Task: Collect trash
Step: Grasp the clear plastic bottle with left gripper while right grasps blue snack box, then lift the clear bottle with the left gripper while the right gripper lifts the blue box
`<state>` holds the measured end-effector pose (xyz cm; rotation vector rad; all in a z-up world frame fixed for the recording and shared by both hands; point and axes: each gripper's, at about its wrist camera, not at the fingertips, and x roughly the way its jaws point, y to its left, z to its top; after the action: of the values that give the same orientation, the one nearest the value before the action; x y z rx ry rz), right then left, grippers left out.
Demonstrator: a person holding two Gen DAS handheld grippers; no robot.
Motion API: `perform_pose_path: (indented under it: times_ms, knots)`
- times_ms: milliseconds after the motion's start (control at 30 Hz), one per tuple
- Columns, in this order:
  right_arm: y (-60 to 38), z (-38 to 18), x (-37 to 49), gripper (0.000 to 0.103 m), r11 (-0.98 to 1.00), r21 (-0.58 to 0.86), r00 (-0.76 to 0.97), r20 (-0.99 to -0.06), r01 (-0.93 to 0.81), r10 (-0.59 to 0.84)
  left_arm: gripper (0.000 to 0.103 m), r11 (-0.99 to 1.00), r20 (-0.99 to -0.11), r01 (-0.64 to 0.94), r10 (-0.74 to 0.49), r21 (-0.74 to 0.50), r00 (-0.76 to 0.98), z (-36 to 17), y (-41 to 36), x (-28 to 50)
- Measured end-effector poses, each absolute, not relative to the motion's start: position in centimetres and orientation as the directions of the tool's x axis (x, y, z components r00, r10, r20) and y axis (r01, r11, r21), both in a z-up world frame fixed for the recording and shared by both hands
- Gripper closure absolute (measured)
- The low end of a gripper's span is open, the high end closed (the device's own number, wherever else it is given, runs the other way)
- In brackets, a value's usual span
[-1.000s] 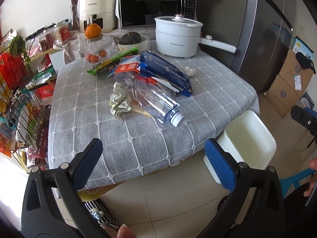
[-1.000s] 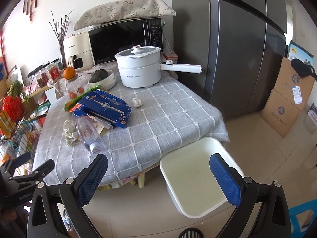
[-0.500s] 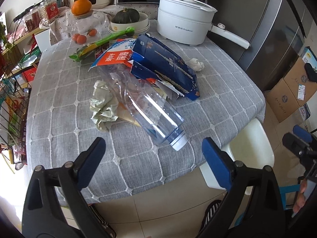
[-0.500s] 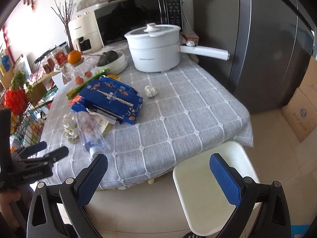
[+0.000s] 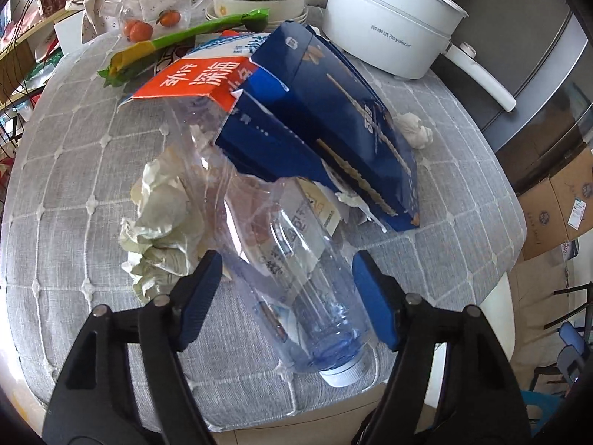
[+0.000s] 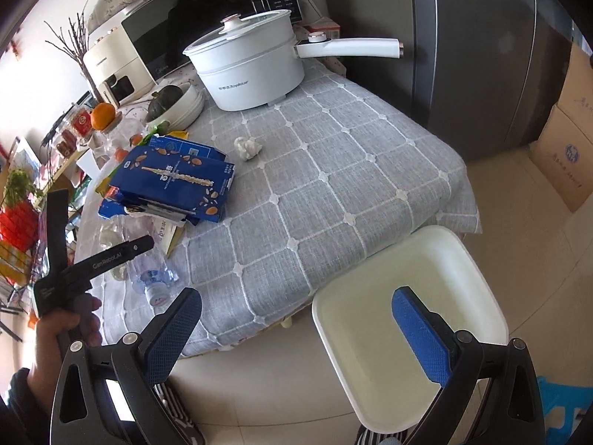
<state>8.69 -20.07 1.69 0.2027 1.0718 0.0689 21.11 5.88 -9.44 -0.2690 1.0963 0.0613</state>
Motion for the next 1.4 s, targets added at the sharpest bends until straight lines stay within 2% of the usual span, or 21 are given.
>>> perform_pose_path:
  times_ms: [200, 233, 433, 633, 800, 867, 1000, 1100, 1200, 1300, 1400]
  knots:
    - [-19.8, 1.7, 8.8, 0.0, 0.982, 0.184, 0.485, -0.864, 0.052, 0.136, 0.029, 0.952, -0.9, -0.195, -0.141, -0.238, 0.413, -10.3, 6.8, 21.9]
    - [-19.7, 1.7, 8.9, 0.0, 0.981, 0.185, 0.485, -0.864, 0.052, 0.137, 0.033, 0.95, -0.899, -0.195, -0.147, -0.245, 0.413, -10.1, 6.9, 21.7]
    - [-19.1, 1.7, 9.3, 0.0, 0.981, 0.185, 0.492, -0.86, 0.051, 0.137, 0.038, 0.955, -0.877, -0.126, -0.188, -0.269, 0.443, -7.5, 7.7, 19.3]
    - [-18.0, 1.3, 9.9, 0.0, 0.976, 0.212, 0.484, -0.86, 0.05, 0.162, 0.041, 0.962, -0.852, -0.077, -0.194, -0.263, 0.486, -5.3, 9.7, 16.3]
    - [-15.3, 1.0, 10.6, 0.001, 0.973, 0.229, 0.485, -0.85, -0.012, 0.205, 0.043, 0.946, -0.821, -0.075, -0.233, -0.316, 0.521, -4.7, 12.3, 14.1]
    - [-13.4, 0.7, 11.1, 0.005, 0.972, 0.228, 0.48, -0.847, -0.062, 0.229, 0.043, 0.943, -0.813, -0.062, -0.248, -0.327, 0.527, -4.5, 12.8, 13.4]
    - [-9.4, -0.2, 12.4, 0.02, 0.964, 0.211, 0.445, -0.856, -0.161, 0.262, 0.043, 0.967, -0.856, -0.014, -0.217, -0.253, 0.47, -6.0, 13.6, 12.5]
    - [-6.9, -1.1, 13.5, 0.022, 0.963, 0.18, 0.432, -0.866, -0.199, 0.251, 0.044, 0.965, -0.903, -0.017, -0.239, -0.262, 0.357, -8.5, 14.8, 12.8]
    - [-5.3, -1.8, 14.4, 0.023, 0.964, 0.168, 0.424, -0.872, -0.208, 0.243, 0.041, 0.963, -0.912, -0.013, -0.251, -0.27, 0.324, -9.4, 14.8, 13.7]
    - [-4.2, -2.4, 15.0, 0.023, 0.964, 0.173, 0.417, -0.875, -0.201, 0.244, 0.03, 0.972, -0.914, -0.005, -0.221, -0.237, 0.342, -9.4, 14.3, 15.4]
    - [-3.3, -2.7, 15.5, 0.023, 0.966, 0.166, 0.418, -0.877, -0.198, 0.236, 0.029, 0.967, -0.911, -0.01, -0.235, -0.253, 0.338, -10.2, 14.0, 16.9]
